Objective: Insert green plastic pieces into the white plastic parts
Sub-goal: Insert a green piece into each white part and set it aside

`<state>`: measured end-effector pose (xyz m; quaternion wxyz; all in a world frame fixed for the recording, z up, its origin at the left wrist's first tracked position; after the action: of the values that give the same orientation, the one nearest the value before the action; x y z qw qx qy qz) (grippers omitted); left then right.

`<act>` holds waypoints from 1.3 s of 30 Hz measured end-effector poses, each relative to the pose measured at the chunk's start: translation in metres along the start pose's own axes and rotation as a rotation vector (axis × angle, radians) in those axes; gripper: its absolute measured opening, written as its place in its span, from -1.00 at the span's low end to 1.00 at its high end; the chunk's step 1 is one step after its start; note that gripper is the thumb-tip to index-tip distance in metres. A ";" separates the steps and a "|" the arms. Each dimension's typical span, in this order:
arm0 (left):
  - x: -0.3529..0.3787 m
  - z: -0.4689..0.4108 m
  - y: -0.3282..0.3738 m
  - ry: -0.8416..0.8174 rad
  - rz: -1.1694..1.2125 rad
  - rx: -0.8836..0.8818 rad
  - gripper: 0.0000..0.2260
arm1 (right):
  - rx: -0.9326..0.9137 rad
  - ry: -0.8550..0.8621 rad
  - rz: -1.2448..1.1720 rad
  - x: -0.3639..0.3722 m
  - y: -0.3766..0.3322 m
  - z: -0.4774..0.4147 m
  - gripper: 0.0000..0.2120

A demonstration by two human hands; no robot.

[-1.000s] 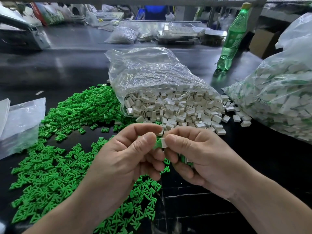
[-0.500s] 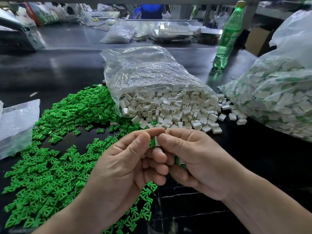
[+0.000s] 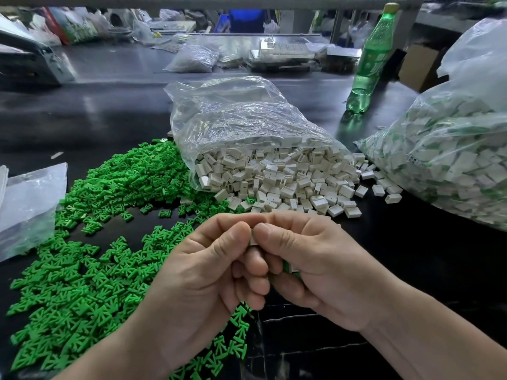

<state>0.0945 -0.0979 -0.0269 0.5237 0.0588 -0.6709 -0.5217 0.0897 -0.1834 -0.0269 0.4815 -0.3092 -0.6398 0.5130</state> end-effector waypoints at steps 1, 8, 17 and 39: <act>-0.001 0.000 0.000 0.013 -0.013 0.000 -0.70 | 0.003 0.010 0.009 -0.001 0.001 0.000 -0.53; -0.007 0.001 0.003 0.103 -0.076 0.053 -0.65 | -0.001 0.042 0.057 0.001 0.002 0.000 -0.52; 0.002 0.000 0.010 0.025 -0.097 0.101 -0.68 | -0.044 0.036 -0.029 0.001 -0.003 -0.001 -0.76; -0.012 0.017 0.039 0.487 -1.355 0.328 -0.75 | -0.036 0.318 0.948 -0.076 -0.042 0.009 -0.91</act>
<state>0.1050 -0.0623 -0.0037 0.2052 0.6521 -0.4216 -0.5958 0.1115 -0.2659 -0.0099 0.2818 -0.6486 -0.3564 0.6106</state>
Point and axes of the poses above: each hand's wrist, its own z-axis away from the middle knuckle, its own x-axis out of the palm, y = z × x, the point moved 9 cm from there along -z, towards the middle knuckle, and after that the axes turned 8 degrees about -x, right-handed, at the moved point
